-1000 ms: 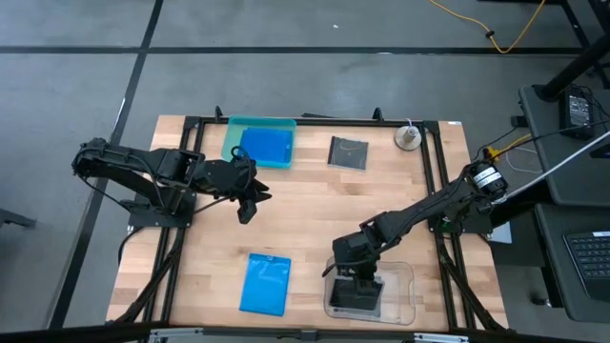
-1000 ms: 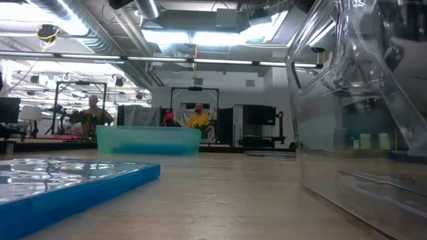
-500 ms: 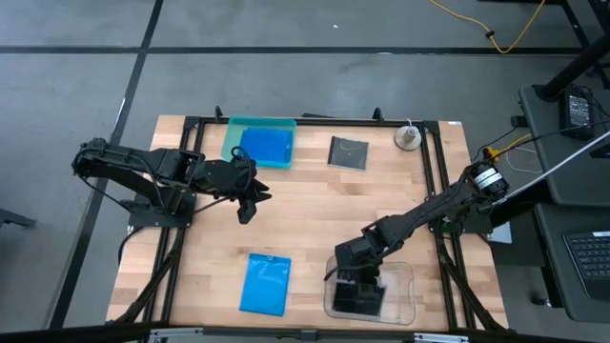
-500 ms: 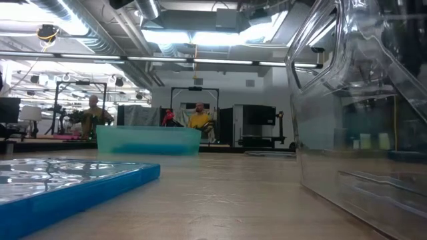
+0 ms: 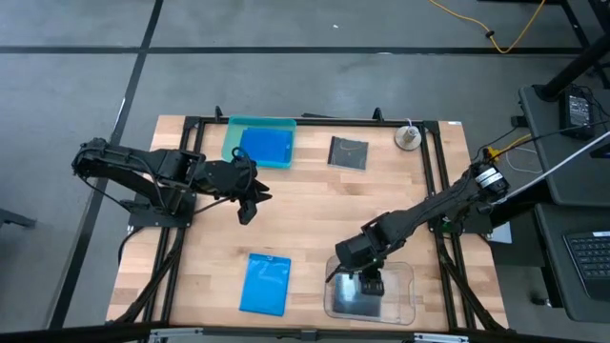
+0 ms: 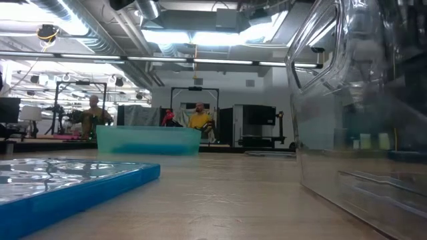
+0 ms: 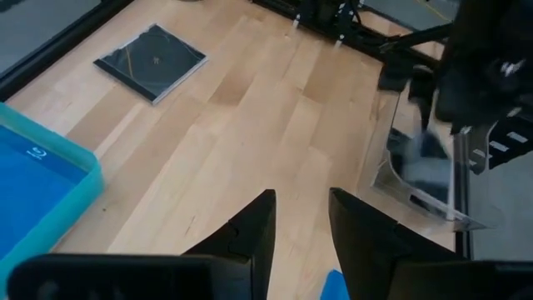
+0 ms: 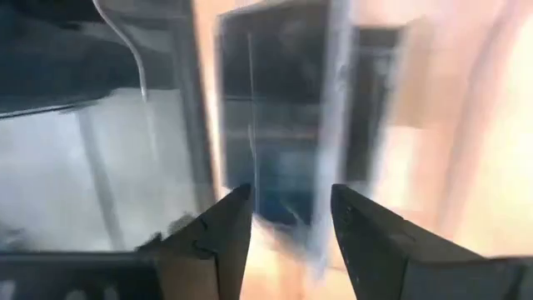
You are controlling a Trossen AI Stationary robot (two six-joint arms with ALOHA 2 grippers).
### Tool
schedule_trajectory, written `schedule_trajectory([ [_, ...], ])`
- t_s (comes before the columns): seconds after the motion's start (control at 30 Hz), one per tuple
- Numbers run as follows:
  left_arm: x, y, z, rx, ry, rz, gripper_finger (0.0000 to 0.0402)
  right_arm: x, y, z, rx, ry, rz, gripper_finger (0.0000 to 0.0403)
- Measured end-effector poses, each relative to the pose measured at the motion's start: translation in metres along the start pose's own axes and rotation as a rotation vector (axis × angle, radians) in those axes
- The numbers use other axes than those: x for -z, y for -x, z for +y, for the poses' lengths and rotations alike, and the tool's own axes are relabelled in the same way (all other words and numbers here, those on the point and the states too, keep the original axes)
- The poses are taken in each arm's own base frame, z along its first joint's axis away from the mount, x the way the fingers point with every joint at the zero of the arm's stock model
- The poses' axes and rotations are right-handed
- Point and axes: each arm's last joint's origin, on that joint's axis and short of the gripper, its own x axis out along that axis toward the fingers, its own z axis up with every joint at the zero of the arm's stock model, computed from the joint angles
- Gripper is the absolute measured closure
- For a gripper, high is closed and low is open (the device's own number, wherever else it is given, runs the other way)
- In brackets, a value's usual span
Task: Pick & place jewel cases by type
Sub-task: Put the bottom black CD case into the transparent bin, then put the black CD case into the transparent bin
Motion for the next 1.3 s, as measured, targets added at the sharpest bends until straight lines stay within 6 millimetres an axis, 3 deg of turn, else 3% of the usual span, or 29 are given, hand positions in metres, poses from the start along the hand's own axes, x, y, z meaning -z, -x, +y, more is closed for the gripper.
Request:
schedule_trajectory([
  [0.4,0.000,-0.001,0.000,-0.002,-0.019,0.004,0.0299,0.000,0.109,0.024,0.659,0.047,-0.272,0.0235],
  [0.53,0.000,-0.001,0.000,-0.002,-0.019,0.003,0.0297,-0.002,0.132,0.018,0.765,-0.028,-0.360,0.0235],
  [0.67,0.000,-0.001,0.000,-0.022,-0.033,-0.010,0.0295,-0.010,0.143,-0.001,0.781,-0.064,-0.342,0.0235],
  [0.9,-0.003,-0.007,0.000,-0.090,-0.036,-0.062,0.0299,-0.018,0.170,-0.070,0.803,-0.050,-0.250,0.0235],
  [1.13,-0.004,-0.026,-0.004,-0.168,-0.121,-0.079,0.0299,-0.018,0.195,-0.177,0.598,-0.048,-0.403,0.0258],
  [1.3,-0.009,-0.041,-0.003,-0.226,-0.110,-0.128,0.0301,0.005,0.202,-0.245,0.541,-0.112,-0.383,0.0299],
])
